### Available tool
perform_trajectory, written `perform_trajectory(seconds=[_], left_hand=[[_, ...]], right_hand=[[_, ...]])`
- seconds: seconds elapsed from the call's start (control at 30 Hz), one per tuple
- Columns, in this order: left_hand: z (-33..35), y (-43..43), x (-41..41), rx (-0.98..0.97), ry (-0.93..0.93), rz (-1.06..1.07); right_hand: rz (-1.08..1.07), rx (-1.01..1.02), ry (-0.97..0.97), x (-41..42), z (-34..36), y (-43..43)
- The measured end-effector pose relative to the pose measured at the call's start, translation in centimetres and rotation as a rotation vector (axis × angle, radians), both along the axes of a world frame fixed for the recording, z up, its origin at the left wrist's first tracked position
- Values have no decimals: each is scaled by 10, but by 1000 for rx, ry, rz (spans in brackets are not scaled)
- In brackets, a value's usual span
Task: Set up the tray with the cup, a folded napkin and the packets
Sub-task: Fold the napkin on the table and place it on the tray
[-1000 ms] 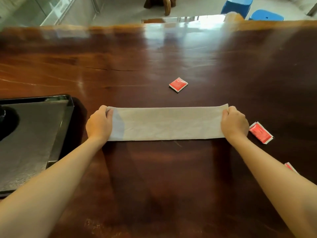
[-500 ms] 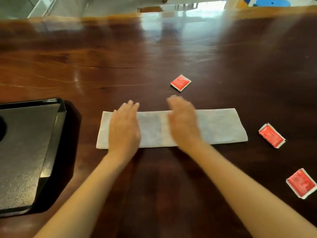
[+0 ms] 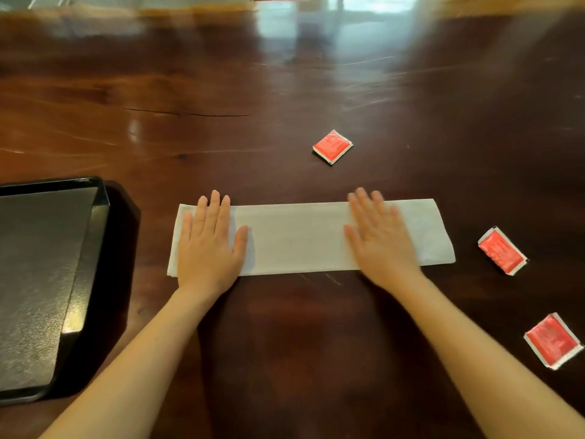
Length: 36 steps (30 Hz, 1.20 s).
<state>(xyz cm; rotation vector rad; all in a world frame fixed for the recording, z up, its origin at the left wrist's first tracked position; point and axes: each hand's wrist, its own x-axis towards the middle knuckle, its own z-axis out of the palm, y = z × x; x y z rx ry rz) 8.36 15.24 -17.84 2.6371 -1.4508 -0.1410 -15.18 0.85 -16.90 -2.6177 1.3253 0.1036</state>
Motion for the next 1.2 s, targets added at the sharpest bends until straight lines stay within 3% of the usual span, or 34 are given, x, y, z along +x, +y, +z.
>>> perform_trajectory(seconds=[0.13,0.37,0.5,0.6,0.67,0.8,0.93,1.0,1.1,1.2], left_hand=[[1,0,0,-10,12,-6],[2,1,2,2,17,-23],[7,0,2,43,45,-27],[15,-4,3,123,93,-13],[22,-6,-8,106,79,-43],[20,8,-59,118,102,-339],[11,14,-68,163,138,-334],[20,11,-66,240,179,-325],[53,2,-69,315,302,-318],[105,-12,-71,173,716,-165]], right_hand=[[-177,-12,43,-63,5,-30],[-171,9,21,-67,4,-32],[-403,-89,-127,-61,14,-13],[-556,-178,-70,-51,31,1],[-639,-98,-59,-50,40,4],[-907,240,-281,-61,43,-8],[-1122,536,-495,-68,48,-18],[-1132,687,-583,-71,54,-18],[-974,623,-629,-65,84,-8],[-694,488,-688,-47,141,2]])
